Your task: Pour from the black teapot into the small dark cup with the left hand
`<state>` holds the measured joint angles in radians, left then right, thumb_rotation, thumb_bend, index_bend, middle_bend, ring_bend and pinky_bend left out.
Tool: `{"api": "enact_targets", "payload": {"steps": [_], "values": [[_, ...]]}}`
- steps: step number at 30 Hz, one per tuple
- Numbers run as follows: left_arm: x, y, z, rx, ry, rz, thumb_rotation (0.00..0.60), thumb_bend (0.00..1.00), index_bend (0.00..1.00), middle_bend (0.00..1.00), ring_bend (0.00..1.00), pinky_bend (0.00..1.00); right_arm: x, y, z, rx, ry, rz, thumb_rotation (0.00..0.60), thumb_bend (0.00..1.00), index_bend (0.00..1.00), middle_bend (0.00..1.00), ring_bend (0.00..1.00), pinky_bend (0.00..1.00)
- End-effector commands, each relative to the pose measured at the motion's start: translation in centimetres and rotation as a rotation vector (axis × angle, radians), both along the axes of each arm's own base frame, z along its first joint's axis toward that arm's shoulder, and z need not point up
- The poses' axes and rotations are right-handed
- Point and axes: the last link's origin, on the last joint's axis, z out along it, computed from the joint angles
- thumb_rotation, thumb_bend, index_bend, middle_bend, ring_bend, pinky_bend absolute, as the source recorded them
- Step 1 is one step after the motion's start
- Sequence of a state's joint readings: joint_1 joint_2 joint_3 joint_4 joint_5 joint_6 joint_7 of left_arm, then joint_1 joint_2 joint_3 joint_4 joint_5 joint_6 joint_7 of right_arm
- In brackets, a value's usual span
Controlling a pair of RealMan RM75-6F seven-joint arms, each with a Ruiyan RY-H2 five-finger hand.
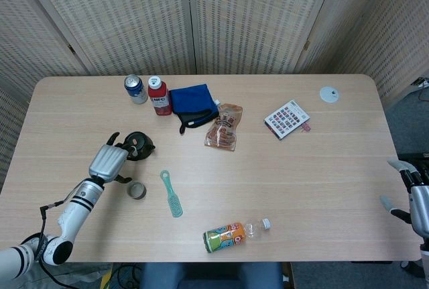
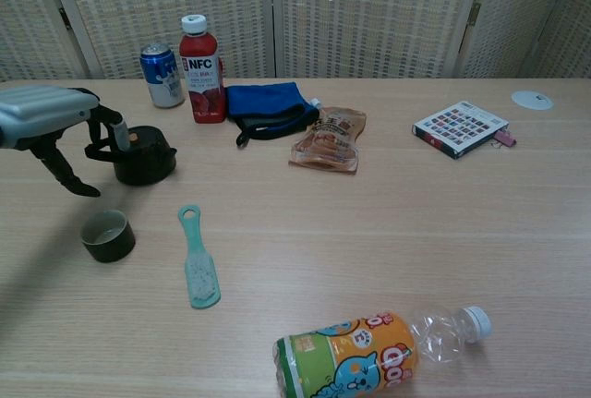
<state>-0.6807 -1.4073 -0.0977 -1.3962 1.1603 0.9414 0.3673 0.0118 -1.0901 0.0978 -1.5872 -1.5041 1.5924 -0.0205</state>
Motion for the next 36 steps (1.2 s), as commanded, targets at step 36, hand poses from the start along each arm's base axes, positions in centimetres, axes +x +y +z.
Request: {"api": "enact_targets", "payload": {"steps": [36], "values": [[-0.3, 0.5, -1.3, -0.044, -0.016, 0.025, 0.541, 0.06, 0.39, 0.39, 0.37, 0.00, -0.4, 0.1, -0.2, 0.003, -0.003, -0.016, 0.600, 0.15, 0.24, 0.27, 0.16, 0.18]]}}
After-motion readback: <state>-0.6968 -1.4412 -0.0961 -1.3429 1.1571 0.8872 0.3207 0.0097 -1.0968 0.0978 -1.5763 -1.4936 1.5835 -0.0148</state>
